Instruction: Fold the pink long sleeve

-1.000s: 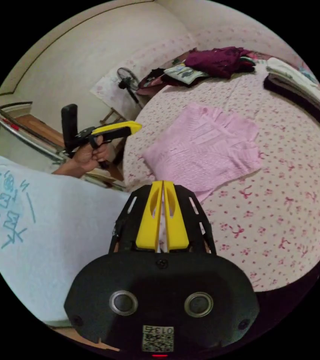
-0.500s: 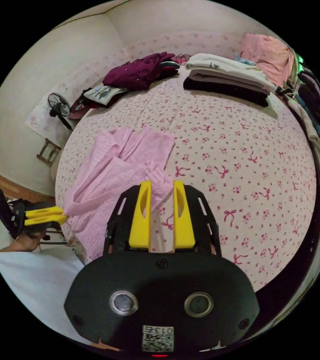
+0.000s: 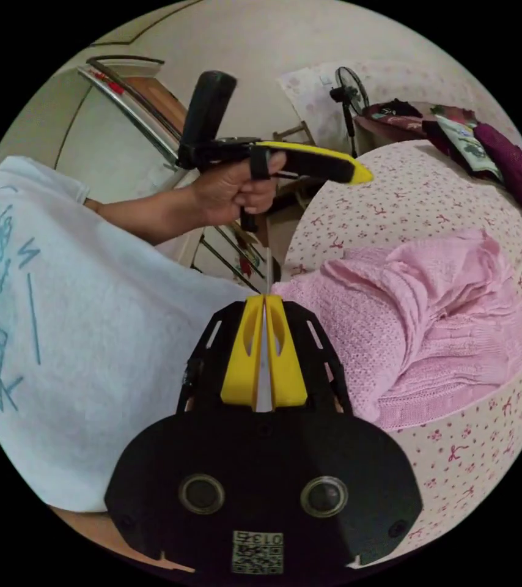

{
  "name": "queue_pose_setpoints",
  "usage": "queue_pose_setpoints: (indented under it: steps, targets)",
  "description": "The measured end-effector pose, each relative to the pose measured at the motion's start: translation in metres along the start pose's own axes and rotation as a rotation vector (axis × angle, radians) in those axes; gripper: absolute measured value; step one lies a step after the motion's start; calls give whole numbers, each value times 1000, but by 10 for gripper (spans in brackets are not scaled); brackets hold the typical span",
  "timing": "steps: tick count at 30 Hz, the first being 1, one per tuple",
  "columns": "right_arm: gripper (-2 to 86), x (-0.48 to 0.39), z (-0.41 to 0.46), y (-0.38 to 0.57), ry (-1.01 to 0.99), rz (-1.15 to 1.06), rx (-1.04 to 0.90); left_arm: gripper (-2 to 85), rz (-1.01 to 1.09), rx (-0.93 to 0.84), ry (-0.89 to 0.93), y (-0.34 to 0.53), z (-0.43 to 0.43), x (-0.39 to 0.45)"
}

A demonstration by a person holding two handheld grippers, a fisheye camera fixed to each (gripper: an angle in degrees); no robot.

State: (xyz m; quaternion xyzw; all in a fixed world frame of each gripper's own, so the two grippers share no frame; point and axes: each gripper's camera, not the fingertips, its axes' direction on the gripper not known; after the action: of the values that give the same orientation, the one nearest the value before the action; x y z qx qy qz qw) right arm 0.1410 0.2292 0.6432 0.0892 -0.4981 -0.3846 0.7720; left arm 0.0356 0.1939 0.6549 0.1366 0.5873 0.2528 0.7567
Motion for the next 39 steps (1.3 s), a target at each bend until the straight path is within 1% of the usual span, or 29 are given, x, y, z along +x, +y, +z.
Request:
queue_pose_setpoints:
  steps: [1, 2, 4, 5, 7, 9, 10, 11, 12, 13, 14, 15, 16, 17, 18, 20, 21, 22, 23, 25, 27, 29, 30, 32, 33, 34, 35, 36, 39]
  targets:
    - [1, -2, -4, 5, 20, 6, 33, 81, 23, -30, 3, -8, 14, 1]
    - [1, 2, -14, 10, 1, 42, 76, 88, 32, -51, 8, -12, 23, 2]
    - [1, 9, -31, 14, -55, 69, 124, 102, 53, -153, 62, -28, 63, 6]
    - [2, 9, -38, 14, -87, 44, 100, 102, 55, -180, 74, -31, 74, 8]
    - [2, 7, -40, 11, -85, 21, 18, 78, 61, -301, 144, -40, 116, 17]
    - [2, 7, -35, 10, -66, 24, -26, 43, 113, -397, 138, -38, 143, 29]
    - [2, 7, -30, 10, -95, 25, -45, 35, 169, -351, 126, -37, 140, 36]
    - [2, 7, -28, 10, -143, 19, -44, 31, 192, -351, 134, -37, 139, 39]
    - [2, 6, -29, 11, -172, 10, -30, 27, 260, -321, 183, -36, 130, 45]
    - [2, 3, -35, 12, -216, -8, 26, 25, 339, -256, 277, -30, 114, 51]
    - [2, 1, -47, 16, -233, -26, 102, 24, 381, -230, 327, -26, 104, 54]
    - [2, 0, -54, 18, -231, -31, 140, 23, 478, -218, 411, -16, 89, 59]
    - [3, 1, -68, 24, -196, -21, 216, 22, 556, -253, 450, -4, 78, 60]
    - [5, 6, -82, 32, -108, 35, 288, 23, 574, -281, 456, 2, 75, 58]
    - [7, 11, -87, 37, -46, 82, 312, 24, 572, -341, 463, 12, 73, 48]
    - [16, 38, -96, 52, 262, 357, 333, 28, 486, -409, 468, 23, 74, 25]
    - [19, 47, -96, 55, 328, 443, 311, 31, 402, -397, 457, 24, 71, 8]
    - [29, 62, -92, 58, 415, 559, 262, 36, 298, -327, 437, 22, 65, -8]
    - [42, 71, -86, 56, 461, 599, 250, 38, 243, -282, 427, 19, 61, -15]
    - [65, 81, -73, 45, 507, 616, 227, 59, 69, -141, 382, 7, 57, -31]
    - [83, 89, -53, 27, 526, 606, 169, 70, 18, -128, 332, -5, 68, -26]
    - [88, 99, -24, 4, 540, 590, 79, 81, 64, -163, 253, -16, 87, -10]
    - [88, 102, -17, -1, 549, 588, 55, 92, 83, -213, 204, -22, 103, 0]
    - [66, 107, 10, -12, 587, 570, -46, 97, 107, -312, 187, -27, 129, 14]
    - [57, 104, 12, -14, 617, 550, -37, 90, 130, -381, 178, -27, 146, 23]
    - [43, 99, 17, -18, 626, 504, -71, 77, 159, -419, 176, -25, 158, 31]
    - [34, 96, 17, -21, 644, 494, -95, 62, 165, -400, 177, -25, 158, 34]
    - [32, 93, 15, -21, 652, 486, -95, 30, 192, -393, 202, -24, 158, 38]
    - [23, 84, -12, -6, 625, 549, 29, 13, 234, -378, 159, -26, 147, 45]
